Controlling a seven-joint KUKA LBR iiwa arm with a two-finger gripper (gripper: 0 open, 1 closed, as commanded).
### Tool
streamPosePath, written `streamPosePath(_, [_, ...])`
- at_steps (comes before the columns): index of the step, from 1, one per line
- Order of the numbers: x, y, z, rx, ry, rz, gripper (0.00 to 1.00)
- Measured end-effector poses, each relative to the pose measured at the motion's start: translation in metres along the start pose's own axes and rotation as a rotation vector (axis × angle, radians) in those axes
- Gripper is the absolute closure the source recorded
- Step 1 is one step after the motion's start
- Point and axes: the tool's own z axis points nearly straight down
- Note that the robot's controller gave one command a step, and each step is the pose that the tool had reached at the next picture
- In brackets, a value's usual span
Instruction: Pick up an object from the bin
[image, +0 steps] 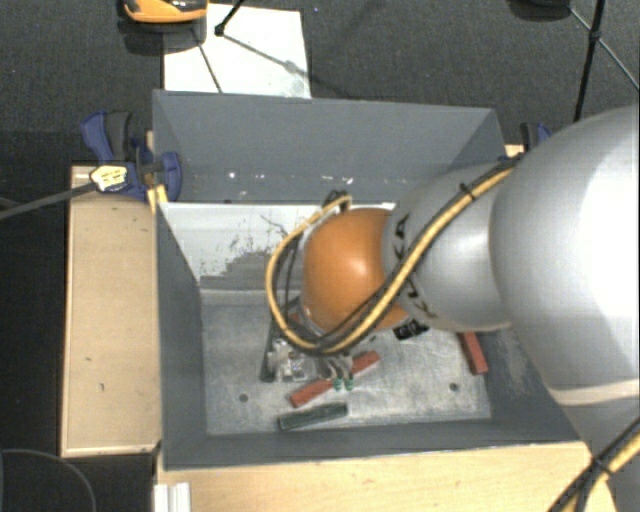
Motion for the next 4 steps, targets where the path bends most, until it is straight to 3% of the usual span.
streamPosePath(1, [0.005, 0.0, 0.003, 0.003, 0.018, 0.001, 0.0])
streamPosePath(2, [0.005, 0.0, 0.003, 0.003, 0.018, 0.002, 0.0])
streamPosePath(3, [0.009, -0.064, 0.012, 0.003, 0.005, 0.03, 1.0])
streamPosePath(4, [0.009, -0.064, 0.012, 0.003, 0.006, 0.033, 1.0])
